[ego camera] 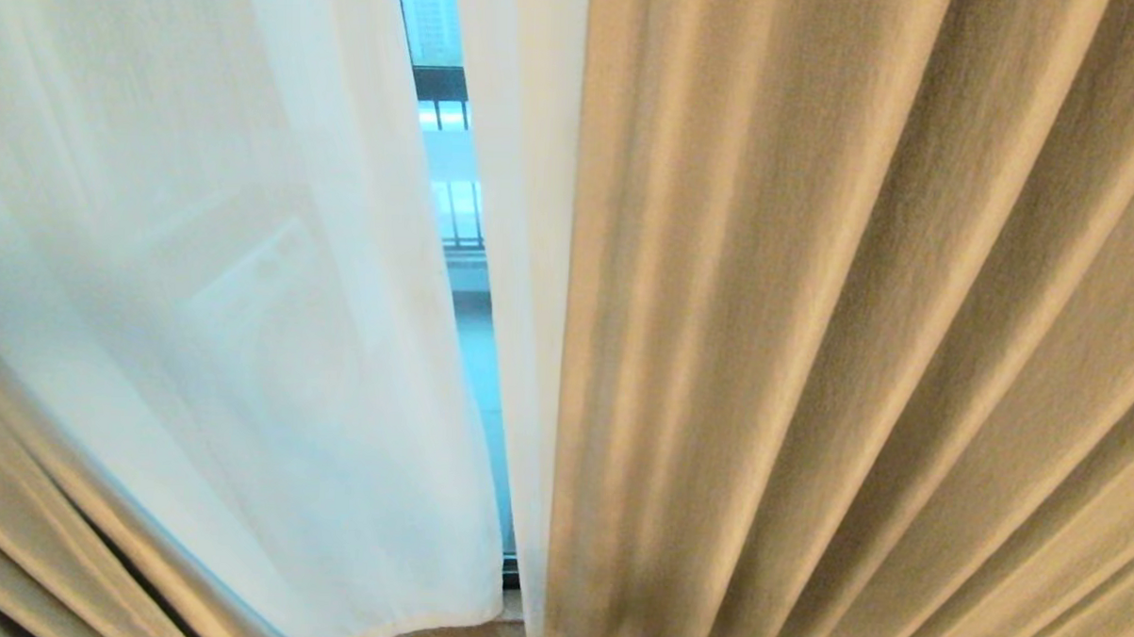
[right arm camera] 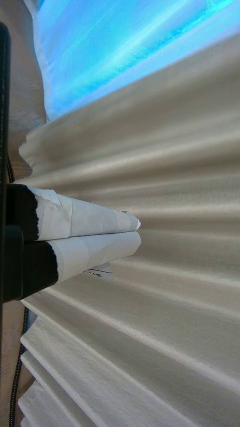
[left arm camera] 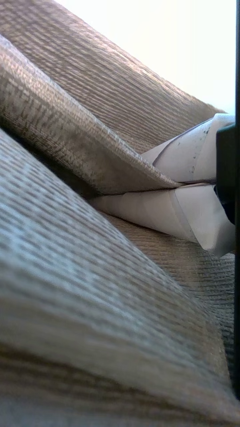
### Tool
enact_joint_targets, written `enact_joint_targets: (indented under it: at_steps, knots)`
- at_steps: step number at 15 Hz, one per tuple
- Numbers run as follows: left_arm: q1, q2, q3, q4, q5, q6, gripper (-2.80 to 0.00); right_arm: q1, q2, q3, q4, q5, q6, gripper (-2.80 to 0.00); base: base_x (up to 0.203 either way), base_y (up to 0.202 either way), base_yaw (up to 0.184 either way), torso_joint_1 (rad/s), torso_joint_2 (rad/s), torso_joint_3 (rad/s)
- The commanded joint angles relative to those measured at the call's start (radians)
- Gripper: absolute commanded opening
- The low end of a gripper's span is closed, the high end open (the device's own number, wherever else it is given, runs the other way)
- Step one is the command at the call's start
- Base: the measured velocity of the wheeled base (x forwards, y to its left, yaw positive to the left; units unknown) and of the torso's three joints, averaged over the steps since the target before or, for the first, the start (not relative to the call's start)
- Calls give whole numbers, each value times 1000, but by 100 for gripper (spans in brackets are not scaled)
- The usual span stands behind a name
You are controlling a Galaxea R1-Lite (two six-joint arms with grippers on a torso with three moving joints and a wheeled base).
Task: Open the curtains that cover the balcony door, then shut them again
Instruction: Pull the outer curtains open on both sides
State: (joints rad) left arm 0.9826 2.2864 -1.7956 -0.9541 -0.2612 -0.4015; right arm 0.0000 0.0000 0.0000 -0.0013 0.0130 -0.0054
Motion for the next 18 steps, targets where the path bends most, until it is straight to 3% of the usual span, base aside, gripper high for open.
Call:
enact_joint_targets:
  at_steps: [1, 6, 13, 18]
  knots:
    - [-9, -21, 4, -14, -3, -2, -280, 0, 0, 0, 0, 1, -1, -280, 0, 0, 0, 0, 0, 0]
    - [-74, -109, 62, 27, -3, 1, -280, 0, 0, 0, 0, 1, -1, -280, 0, 0, 0, 0, 0, 0]
    - [-232, -319, 287, 48, -4, 17, -280, 0, 0, 0, 0, 1, -1, -280, 0, 0, 0, 0, 0, 0]
    - [-310, -446, 414, 77, -123, 57, -280, 0, 0, 0, 0, 1, -1, -280, 0, 0, 0, 0, 0, 0]
